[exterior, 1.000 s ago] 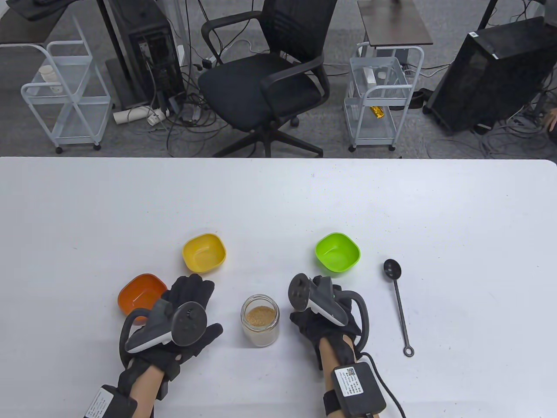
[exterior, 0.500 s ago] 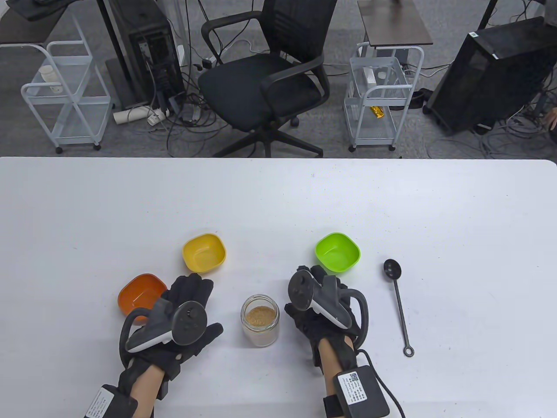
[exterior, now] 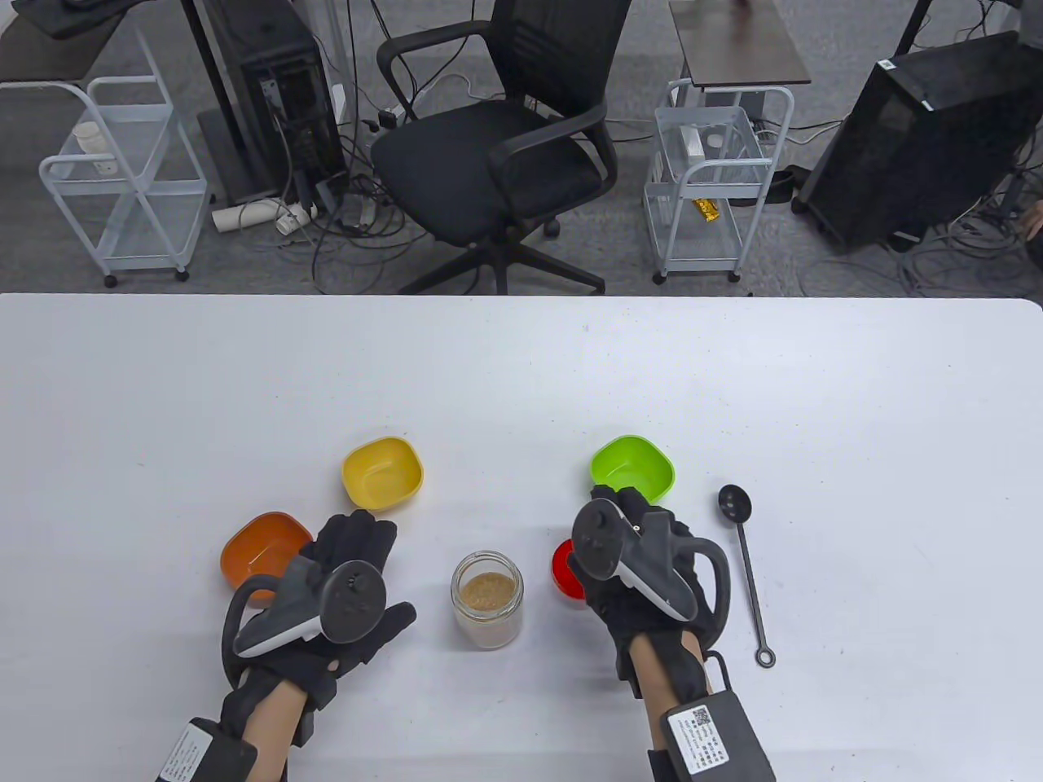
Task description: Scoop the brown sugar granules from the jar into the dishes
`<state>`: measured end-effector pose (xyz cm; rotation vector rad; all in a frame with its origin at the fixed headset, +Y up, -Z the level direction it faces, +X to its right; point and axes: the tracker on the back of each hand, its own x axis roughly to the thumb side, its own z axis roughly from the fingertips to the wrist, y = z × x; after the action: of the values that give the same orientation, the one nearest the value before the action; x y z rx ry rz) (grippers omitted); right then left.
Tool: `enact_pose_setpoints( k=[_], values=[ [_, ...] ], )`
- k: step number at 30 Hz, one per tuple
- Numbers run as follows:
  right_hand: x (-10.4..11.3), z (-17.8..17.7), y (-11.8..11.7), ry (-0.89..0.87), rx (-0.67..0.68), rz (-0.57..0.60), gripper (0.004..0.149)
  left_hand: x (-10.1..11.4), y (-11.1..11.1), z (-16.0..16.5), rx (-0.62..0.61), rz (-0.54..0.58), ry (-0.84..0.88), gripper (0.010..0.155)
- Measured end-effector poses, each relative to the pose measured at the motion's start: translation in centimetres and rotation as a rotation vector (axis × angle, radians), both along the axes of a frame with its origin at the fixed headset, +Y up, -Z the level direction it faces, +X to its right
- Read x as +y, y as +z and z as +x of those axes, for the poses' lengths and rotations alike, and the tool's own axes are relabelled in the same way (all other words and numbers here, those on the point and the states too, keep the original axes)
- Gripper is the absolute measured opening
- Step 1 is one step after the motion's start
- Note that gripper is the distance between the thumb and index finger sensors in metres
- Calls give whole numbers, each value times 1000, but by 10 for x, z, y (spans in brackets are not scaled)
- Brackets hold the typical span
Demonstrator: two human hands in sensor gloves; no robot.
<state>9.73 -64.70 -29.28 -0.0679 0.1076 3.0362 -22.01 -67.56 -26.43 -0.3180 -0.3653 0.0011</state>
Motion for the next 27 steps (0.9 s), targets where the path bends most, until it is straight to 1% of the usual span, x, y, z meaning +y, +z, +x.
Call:
enact_pose_setpoints(
  k=[5,7,9,14,18,27],
  values=[
    [4,44,5,53,-161,-3,72,0,0,0,-1,-1,-3,95],
    [3,60,6,75,-221,-31,69,0,0,0,0,-3,-6,95],
    [-2,77,6,100,-282,-61,66,0,0,0,0,-3,-3,95],
    [-20,104,7,148,-382,-140,61,-1,-1,0,5,-13,-3,95],
    [-32,114,6,187,-422,-199,60,-1,-1,0,6,-17,-4,96],
    [-53,119,0,223,-478,-243,55,-1,-2,0,9,-22,-2,96]
  ],
)
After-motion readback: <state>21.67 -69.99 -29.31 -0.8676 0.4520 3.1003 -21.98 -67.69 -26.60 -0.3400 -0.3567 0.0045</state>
